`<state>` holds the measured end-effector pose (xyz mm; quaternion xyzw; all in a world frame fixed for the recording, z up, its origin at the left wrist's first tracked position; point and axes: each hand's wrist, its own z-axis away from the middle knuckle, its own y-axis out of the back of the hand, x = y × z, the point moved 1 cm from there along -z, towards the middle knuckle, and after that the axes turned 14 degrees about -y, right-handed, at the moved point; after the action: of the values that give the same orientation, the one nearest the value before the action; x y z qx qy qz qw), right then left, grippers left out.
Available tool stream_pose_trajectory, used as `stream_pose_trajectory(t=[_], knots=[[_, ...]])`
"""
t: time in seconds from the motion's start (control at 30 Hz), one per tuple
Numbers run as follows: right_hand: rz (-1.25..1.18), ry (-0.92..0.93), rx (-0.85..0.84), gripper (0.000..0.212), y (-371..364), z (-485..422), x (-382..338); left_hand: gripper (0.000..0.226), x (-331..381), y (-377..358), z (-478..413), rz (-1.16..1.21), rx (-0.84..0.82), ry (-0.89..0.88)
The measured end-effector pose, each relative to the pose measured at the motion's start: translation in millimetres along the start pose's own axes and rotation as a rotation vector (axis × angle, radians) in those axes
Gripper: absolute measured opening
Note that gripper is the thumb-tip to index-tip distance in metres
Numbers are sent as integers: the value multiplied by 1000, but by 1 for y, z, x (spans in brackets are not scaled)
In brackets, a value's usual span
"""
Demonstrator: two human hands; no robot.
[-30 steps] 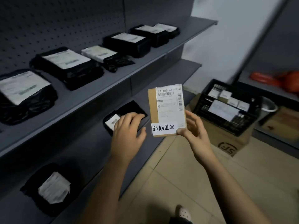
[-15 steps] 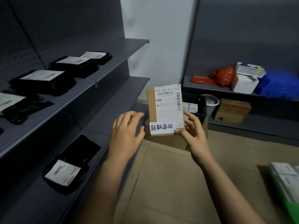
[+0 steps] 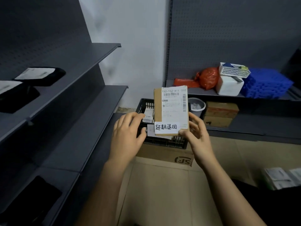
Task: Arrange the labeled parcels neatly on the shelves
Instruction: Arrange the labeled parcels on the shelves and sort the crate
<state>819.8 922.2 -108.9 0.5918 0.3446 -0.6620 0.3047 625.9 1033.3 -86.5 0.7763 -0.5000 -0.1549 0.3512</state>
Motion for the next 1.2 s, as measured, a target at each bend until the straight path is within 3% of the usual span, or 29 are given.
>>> stream_pose_trajectory(t=[0.57,0.87,1.2], knots=[[-98,-146,293,58,-45,-273,22,38,-227,-185,-188,142,-143,-90],[-113,-259,342,56,-21,-380,43,38,-262,-294,-249,226,-256,-135],[-89,-454,274,54,45,-523,102,40,-268,-441,-304,262,-381,-80]])
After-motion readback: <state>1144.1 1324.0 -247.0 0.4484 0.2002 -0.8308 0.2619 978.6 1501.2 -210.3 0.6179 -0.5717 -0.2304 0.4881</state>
